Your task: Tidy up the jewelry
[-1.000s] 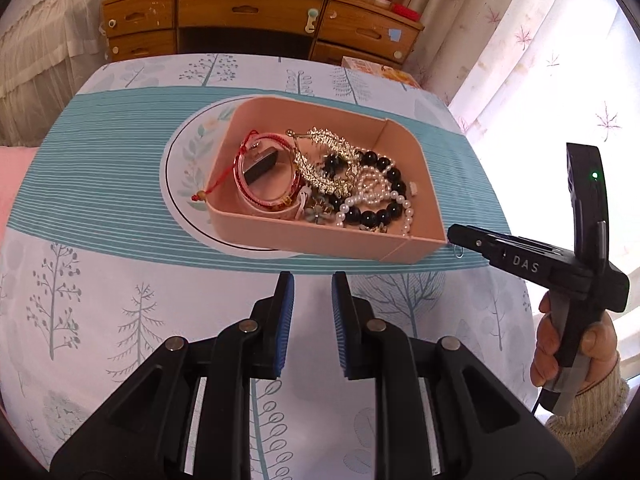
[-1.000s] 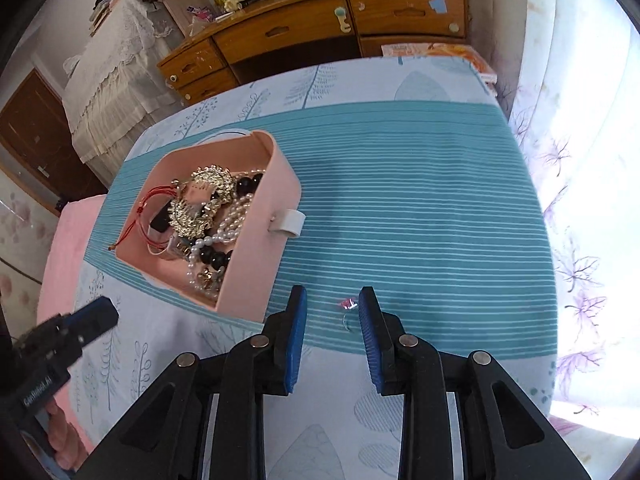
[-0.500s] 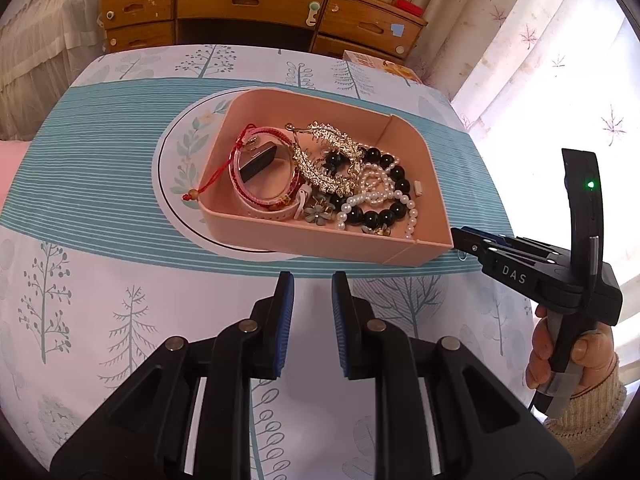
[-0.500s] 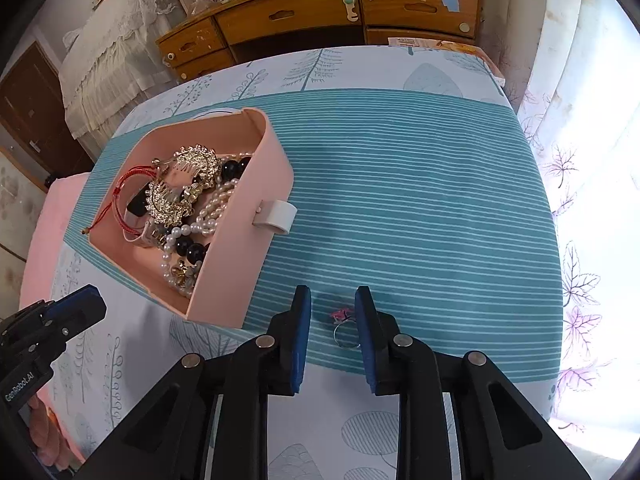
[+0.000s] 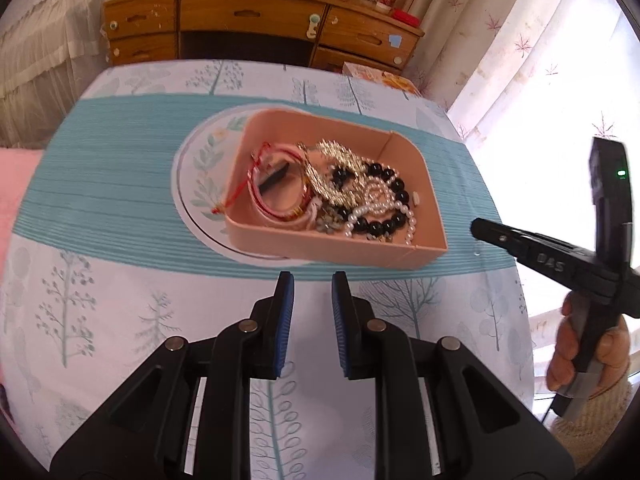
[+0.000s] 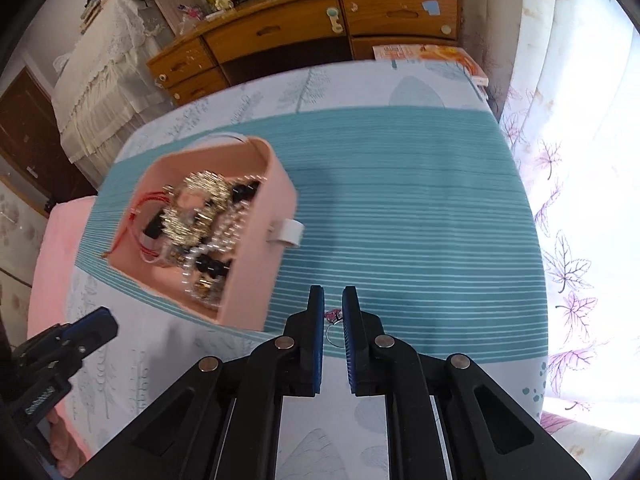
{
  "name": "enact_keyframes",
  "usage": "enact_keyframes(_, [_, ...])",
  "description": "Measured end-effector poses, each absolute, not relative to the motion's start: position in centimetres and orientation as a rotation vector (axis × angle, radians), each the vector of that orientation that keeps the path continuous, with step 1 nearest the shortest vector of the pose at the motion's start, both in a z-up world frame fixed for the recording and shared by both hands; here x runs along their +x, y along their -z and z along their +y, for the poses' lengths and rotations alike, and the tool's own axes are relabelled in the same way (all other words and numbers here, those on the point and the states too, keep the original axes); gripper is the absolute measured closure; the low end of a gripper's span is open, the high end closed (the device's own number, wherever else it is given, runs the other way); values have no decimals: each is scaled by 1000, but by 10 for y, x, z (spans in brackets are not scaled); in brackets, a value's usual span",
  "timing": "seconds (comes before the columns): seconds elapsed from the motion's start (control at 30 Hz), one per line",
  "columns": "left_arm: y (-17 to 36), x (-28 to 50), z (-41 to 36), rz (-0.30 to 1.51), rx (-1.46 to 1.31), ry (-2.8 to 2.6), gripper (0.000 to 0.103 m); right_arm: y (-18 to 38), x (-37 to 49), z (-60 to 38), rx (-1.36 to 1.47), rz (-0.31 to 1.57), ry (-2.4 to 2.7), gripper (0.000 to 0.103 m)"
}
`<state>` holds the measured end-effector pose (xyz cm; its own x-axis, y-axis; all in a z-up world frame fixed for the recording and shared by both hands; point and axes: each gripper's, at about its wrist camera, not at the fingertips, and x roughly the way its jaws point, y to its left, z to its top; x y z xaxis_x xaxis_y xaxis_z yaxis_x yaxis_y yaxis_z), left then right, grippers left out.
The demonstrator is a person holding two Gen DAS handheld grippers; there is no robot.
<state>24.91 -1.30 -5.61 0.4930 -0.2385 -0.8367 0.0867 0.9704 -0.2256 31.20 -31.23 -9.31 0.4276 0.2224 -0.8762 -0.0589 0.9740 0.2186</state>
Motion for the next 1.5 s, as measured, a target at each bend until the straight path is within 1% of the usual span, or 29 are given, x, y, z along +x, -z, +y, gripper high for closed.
enact_keyframes(0.1, [40,253,-6,1003,-121,161,86,64,304,-298,150,1064,-220,94])
enact_keyframes(0.13, [34,254,-3,992,-116,152,83,55,302,-292,143,1046,-235,95])
enact_keyframes(0.17, [27,256,0,976,-113,143,77,48,301,-286,139,1034,-247,97])
enact_keyframes(0.23, [14,258,7,940,-122,137,36,32,300,-272,139,1005,-279,97])
enact_keyframes(0.27, [6,259,10,911,-131,134,29,27,301,-267,139,995,-288,97])
enact_keyframes(0.3, [-1,260,14,883,-139,128,25,21,302,-259,136,985,-298,97])
enact_keyframes(0.47, [-19,264,23,847,-143,108,25,11,313,-224,100,970,-318,97])
enact_keyframes(0.63, [-8,265,22,885,-141,124,25,20,315,-226,71,1015,-303,96])
enact_keyframes(0.7, [1,265,19,905,-140,135,25,29,314,-237,77,1030,-289,95])
enact_keyframes(0.77, [10,264,16,919,-142,142,25,39,309,-256,88,1045,-271,90])
enact_keyframes(0.8, [13,263,14,927,-145,147,25,44,306,-267,96,1055,-254,89])
enact_keyframes(1.1, [39,254,-12,980,-126,194,25,100,274,-335,168,1145,-177,89])
enact_keyframes(1.33, [50,252,-25,1012,-120,216,25,143,257,-352,294,1199,-192,89])
enact_keyframes(1.43, [52,251,-27,1017,-114,218,25,148,257,-353,333,1170,-180,84])
enact_keyframes(1.5, [54,252,-26,1022,-116,216,25,150,260,-353,340,1160,-167,84])
